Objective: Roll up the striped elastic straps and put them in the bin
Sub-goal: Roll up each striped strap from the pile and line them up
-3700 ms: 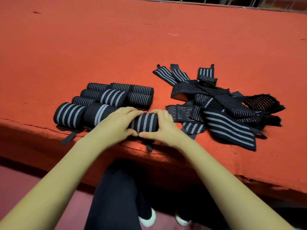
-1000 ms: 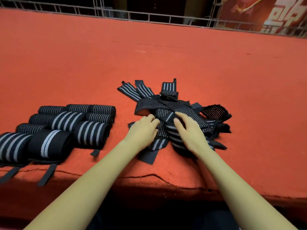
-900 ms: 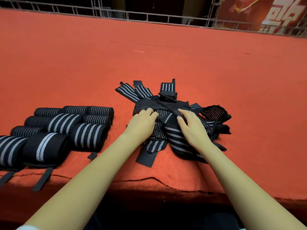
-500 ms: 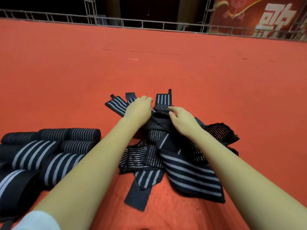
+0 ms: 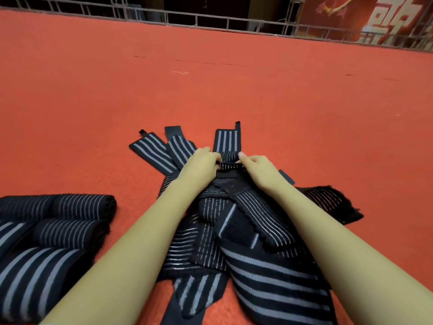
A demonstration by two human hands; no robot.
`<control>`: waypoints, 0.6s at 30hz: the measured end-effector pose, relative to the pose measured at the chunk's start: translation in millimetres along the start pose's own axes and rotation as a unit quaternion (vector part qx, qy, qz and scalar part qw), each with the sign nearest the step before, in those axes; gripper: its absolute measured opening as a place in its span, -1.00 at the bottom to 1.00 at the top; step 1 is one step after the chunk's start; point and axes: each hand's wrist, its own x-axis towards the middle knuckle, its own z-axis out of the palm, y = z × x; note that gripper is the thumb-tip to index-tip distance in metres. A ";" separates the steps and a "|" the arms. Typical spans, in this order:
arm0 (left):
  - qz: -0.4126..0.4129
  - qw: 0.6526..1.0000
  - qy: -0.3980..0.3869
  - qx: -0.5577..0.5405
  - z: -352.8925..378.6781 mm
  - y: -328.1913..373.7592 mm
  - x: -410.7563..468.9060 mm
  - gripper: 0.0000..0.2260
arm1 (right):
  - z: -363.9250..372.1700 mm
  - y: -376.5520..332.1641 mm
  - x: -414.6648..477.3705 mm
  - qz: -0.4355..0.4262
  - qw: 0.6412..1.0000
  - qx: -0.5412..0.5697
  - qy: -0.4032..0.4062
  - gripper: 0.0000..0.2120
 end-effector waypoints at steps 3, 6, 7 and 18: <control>0.058 0.997 0.050 -0.027 -3.8 6.8 -13.4 -0.77 | -4.6 -1.8 -2.8 0.000 0.997 0.049 0.053 -0.42; 0.079 0.985 -0.064 -0.138 -14.2 26.1 -37.6 -0.83 | -14.1 -7.6 -10.6 -0.034 0.989 0.095 0.111 -0.53; 0.084 0.980 -0.084 -0.157 -17.1 31.7 -46.2 -0.85 | -17.0 -11.0 -12.8 -0.046 0.985 0.098 0.133 -0.58; -0.176 0.973 0.095 -0.115 -34.9 -41.2 -38.9 -0.83 | 7.3 -44.0 -22.0 -0.060 0.986 -0.105 -0.117 -0.68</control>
